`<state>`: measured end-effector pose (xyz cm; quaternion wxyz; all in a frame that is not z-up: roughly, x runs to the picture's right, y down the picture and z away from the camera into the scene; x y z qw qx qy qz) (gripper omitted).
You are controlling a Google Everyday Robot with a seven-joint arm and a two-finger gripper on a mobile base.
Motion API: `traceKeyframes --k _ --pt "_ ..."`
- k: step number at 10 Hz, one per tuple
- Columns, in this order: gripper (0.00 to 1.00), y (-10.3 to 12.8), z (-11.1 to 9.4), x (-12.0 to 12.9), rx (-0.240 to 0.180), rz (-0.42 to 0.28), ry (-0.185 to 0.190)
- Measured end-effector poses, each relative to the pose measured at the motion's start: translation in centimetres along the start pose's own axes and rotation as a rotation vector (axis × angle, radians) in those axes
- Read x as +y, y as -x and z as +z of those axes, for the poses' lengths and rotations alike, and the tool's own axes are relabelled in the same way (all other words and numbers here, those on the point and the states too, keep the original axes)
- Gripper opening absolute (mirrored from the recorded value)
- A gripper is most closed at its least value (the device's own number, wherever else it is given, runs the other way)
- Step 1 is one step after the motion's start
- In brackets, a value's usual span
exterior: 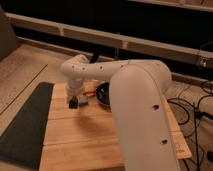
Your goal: Place the eraser on the white sponge
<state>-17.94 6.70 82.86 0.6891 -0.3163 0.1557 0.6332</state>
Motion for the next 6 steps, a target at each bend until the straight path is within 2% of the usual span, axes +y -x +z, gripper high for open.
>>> traceKeyframes --k 4,6 --pt "0.00 -0.3 0.3 -0.3 0.007 0.011 -0.007" --pt "0.00 -0.5 1.0 -1.9 0.023 0.048 -0.031"
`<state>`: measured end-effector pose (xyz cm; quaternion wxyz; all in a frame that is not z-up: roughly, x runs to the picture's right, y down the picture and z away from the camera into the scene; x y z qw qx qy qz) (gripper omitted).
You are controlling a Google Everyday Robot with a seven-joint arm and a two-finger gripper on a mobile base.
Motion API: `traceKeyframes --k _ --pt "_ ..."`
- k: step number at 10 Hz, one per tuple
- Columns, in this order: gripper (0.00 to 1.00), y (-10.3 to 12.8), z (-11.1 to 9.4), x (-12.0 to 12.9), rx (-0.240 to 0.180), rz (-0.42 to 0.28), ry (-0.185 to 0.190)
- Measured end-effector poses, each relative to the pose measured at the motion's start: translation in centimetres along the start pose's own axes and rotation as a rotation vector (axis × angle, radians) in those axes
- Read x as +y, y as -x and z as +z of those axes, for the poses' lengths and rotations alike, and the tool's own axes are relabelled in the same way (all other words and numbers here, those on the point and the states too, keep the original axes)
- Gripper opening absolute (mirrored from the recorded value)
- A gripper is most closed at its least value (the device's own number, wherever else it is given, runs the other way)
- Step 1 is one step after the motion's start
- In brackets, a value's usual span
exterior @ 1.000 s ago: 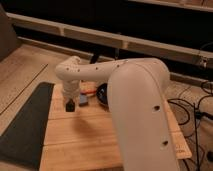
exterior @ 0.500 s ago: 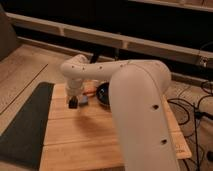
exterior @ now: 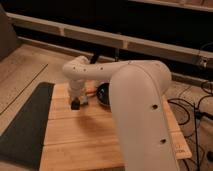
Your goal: Place the eraser on the white sponge
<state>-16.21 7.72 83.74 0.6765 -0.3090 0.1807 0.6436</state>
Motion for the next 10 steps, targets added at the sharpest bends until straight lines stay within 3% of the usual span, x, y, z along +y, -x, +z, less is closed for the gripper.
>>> traceKeyframes --k 5,10 --pt "0.00 0.9 2.4 -3.8 0.032 0.088 -0.052" --pt "0.00 3.2 5.3 -4.8 0.071 0.065 -0.039"
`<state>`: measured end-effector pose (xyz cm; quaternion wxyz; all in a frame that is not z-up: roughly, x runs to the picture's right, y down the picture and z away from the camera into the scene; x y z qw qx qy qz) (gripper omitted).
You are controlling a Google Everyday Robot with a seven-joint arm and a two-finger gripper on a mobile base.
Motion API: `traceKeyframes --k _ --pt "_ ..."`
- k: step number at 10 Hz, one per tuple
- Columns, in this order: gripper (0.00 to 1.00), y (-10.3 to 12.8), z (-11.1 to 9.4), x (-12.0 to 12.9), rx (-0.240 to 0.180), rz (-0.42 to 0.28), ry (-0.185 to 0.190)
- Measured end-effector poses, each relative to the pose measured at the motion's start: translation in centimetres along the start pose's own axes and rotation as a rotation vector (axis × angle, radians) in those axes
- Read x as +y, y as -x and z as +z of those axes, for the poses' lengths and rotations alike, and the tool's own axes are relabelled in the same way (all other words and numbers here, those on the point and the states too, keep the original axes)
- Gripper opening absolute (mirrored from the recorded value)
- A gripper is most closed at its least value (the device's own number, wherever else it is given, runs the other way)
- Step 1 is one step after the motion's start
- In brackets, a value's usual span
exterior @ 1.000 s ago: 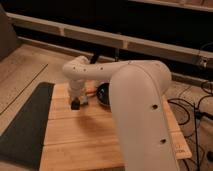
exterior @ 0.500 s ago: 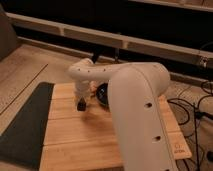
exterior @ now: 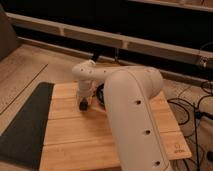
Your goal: Place the eraser on the white sponge
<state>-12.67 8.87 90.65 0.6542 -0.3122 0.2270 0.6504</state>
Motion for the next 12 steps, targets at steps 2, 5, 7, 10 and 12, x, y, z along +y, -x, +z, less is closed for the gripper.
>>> traceKeyframes --k 2,5,7,10,12 --pt "0.00 1.4 0.2 0.0 0.001 -0.028 -0.018" --pt "0.00 3.4 -1.1 1.7 -0.019 -0.097 -0.062" --pt "0.00 4.2 -1.6 2.7 -0.027 -0.125 -0.072" --pt "0.00 4.8 -1.4 2.7 -0.017 -0.141 -0.046" --pt "0.11 4.8 -1.5 2.5 -0.017 -0.139 -0.045"
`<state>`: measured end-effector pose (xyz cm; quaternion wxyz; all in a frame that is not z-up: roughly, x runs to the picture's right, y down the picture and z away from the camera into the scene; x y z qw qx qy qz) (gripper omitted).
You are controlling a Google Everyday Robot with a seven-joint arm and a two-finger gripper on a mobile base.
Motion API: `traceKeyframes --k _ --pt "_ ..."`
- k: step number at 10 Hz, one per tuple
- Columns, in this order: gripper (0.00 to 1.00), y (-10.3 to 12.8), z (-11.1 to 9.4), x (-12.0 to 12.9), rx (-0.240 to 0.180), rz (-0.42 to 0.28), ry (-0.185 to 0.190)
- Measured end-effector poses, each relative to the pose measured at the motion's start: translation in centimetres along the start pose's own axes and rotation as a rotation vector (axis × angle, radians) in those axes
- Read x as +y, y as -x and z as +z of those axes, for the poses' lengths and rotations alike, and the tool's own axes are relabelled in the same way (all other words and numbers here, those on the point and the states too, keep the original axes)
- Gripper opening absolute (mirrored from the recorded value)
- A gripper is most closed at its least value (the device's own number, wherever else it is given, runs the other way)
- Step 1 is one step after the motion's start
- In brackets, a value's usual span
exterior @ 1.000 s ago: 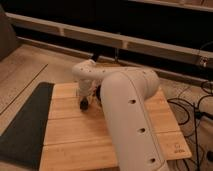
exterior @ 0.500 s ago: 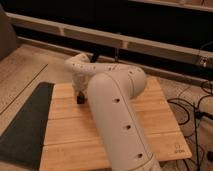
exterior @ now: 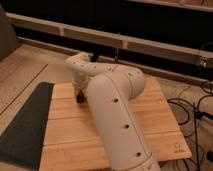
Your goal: Place the eraser on the white sponge
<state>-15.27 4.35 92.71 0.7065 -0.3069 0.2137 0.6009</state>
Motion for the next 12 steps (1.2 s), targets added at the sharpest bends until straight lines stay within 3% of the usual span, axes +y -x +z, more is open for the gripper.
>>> traceKeyframes --k 2,7,8,12 --pt "0.24 -0.01 0.01 0.17 0.000 -0.002 0.000" --pt "0.74 -0.03 0.10 0.13 0.001 -0.002 0.000" --pt "0.79 -0.03 0.10 0.12 0.001 -0.002 0.000" --pt "0.80 -0.04 0.10 0.10 0.002 -0.001 0.000"
